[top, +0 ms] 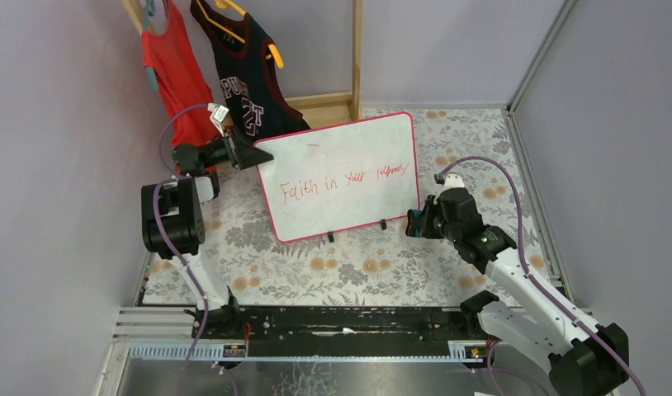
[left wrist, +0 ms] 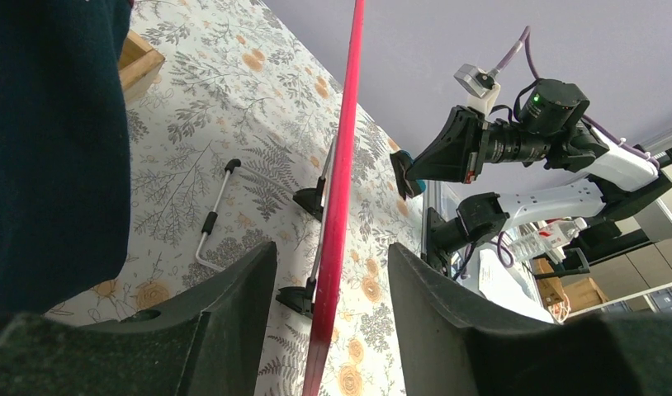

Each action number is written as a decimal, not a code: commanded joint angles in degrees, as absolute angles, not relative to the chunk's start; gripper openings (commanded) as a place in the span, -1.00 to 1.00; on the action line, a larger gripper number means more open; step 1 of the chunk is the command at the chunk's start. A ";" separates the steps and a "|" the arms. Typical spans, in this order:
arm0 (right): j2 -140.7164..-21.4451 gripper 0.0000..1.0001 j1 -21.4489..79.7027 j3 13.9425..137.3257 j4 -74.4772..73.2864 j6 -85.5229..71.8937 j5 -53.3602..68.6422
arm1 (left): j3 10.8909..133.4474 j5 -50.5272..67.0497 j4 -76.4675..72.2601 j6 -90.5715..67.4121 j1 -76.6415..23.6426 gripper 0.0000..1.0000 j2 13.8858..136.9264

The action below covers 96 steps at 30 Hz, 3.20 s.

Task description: Erase the whiteboard

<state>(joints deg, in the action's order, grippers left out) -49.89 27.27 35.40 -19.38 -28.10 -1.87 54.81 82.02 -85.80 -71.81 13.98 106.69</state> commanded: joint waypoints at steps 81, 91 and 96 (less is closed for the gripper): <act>-77.91 -1.00 27.60 51.38 11.40 -9.42 -20.37 | 53.53 90.26 -91.67 -70.53 13.34 -1.00 106.24; -80.85 -1.00 27.69 54.88 9.90 -13.21 -11.88 | 53.35 90.00 -91.67 -70.70 13.32 -1.00 106.23; -82.52 -1.00 28.50 56.73 9.78 -15.78 -7.86 | 53.14 89.99 -91.67 -70.69 13.35 -1.00 106.15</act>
<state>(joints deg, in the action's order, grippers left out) -81.25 27.38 53.28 7.16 -12.78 -13.61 53.78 84.90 -87.48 -69.84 13.56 106.13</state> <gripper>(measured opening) 0.041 0.040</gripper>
